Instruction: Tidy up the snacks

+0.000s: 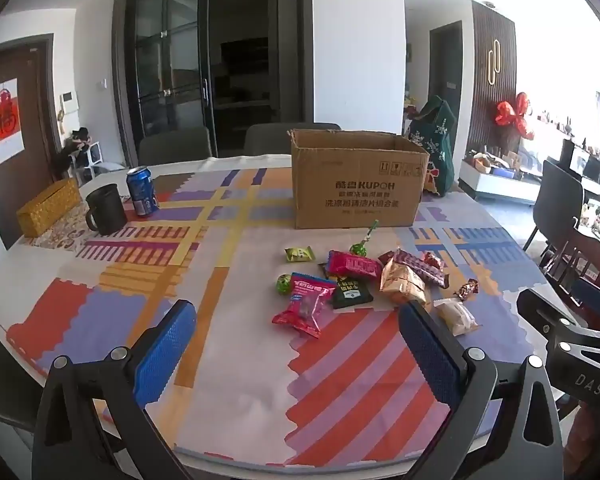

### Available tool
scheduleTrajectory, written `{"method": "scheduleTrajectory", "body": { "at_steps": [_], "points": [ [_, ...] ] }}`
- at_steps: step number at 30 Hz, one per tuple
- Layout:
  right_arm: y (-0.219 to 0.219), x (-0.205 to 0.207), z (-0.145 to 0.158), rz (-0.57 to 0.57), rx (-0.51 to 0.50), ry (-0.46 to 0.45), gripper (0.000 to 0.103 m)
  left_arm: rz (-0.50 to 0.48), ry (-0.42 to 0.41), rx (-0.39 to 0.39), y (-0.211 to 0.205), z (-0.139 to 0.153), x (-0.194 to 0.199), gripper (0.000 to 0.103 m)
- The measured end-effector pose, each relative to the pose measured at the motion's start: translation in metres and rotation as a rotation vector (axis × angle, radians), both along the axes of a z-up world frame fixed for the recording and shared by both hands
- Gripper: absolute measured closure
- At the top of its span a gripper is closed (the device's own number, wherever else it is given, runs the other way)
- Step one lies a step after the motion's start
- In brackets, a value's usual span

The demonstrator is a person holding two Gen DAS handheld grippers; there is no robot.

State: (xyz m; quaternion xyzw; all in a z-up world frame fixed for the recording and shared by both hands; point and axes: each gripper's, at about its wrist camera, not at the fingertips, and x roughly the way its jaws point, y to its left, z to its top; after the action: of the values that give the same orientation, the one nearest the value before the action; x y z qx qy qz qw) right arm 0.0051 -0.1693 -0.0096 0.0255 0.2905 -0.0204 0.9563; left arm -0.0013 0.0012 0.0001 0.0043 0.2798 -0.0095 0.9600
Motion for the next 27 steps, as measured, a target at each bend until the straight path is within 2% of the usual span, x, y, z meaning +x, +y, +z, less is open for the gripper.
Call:
{"method": "scheduleTrajectory", "body": {
  "at_steps": [7, 10, 27],
  "points": [
    [0.0012, -0.0004, 0.0011, 0.008, 0.01, -0.005, 0.001, 0.004, -0.013, -0.008, 0.0086, 0.0011, -0.0098, 0.0],
    [-0.0025, -0.0012, 0.0011, 0.008, 0.011, -0.006, 0.001, 0.006, 0.007, 0.004, 0.0012, 0.0008, -0.0015, 0.0],
    [0.002, -0.0018, 0.0038, 0.012, -0.008, -0.011, 0.001, 0.008, -0.001, 0.006, 0.0012, 0.0033, -0.0026, 0.0]
  ]
}}
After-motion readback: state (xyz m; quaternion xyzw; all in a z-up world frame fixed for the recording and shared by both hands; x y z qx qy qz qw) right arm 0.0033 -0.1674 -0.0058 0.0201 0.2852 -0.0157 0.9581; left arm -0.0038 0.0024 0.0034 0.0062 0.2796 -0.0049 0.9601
